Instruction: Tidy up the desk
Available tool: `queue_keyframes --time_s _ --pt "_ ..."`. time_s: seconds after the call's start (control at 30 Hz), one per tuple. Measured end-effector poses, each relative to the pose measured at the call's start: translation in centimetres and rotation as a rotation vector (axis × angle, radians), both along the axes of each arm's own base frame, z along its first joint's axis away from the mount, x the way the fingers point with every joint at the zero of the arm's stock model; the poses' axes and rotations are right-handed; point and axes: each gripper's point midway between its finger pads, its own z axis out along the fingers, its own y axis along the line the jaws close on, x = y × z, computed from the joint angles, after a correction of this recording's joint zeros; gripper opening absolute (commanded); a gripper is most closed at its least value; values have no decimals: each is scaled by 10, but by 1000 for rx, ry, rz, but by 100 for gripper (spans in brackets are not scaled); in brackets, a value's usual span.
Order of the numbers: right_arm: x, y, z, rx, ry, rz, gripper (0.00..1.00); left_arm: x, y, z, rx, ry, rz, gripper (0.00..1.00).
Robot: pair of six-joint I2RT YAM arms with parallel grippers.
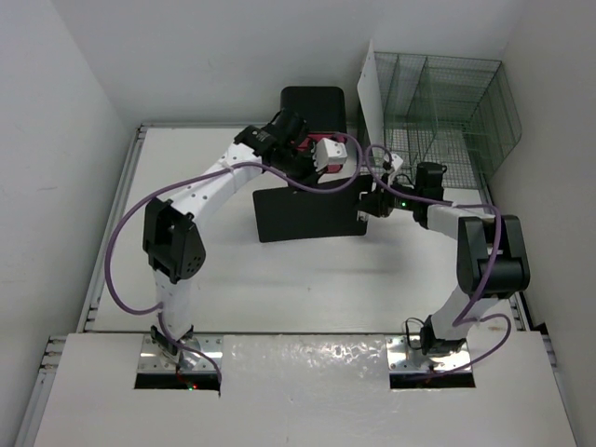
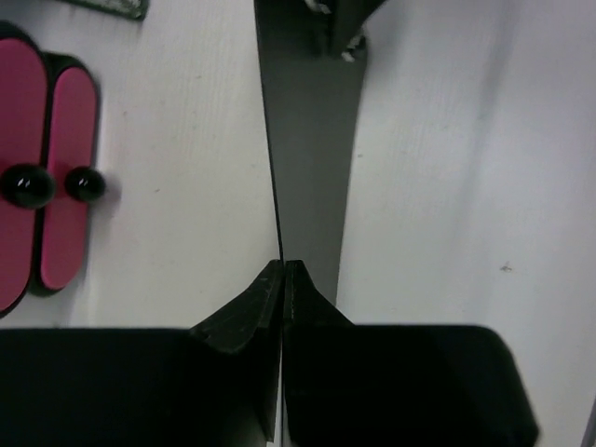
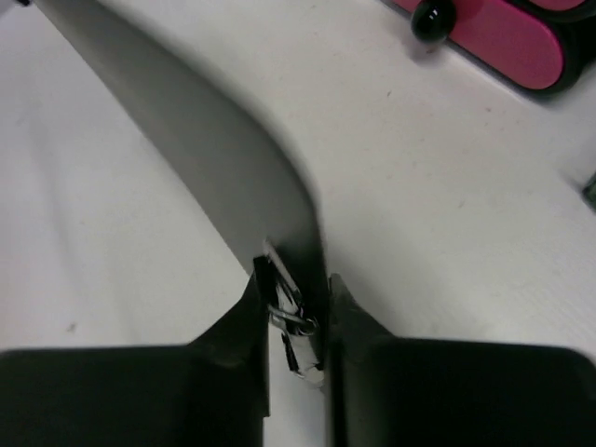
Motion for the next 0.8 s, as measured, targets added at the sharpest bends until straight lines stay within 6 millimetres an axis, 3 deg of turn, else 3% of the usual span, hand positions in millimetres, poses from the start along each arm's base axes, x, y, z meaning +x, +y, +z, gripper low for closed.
queue_keyframes --time_s 0.07,0.1,0.17,0.2,0.27,0.3,0.57,0.8 --pt "-6 3 -1 24 28 -4 0 7 3 -2 16 -16 30 1" --pt "-9 5 0 39 42 -7 0 11 5 -3 23 -22 47 8" --pt "-16 8 4 65 67 -12 0 22 7 -4 35 -52 78 26" --pt "-18 9 5 77 77 -14 0 25 8 -4 42 -61 95 42" --pt "-21 13 8 101 105 -20 0 29 10 -5 54 -70 118 56" --pt "-21 15 10 113 119 -25 0 30 11 -6 60 -72 130 76" --pt "-26 18 25 125 243 -71 0 40 27 -5 125 -147 233 86" --pt "-26 16 58 121 297 -118 0 29 53 40 184 -312 331 87"
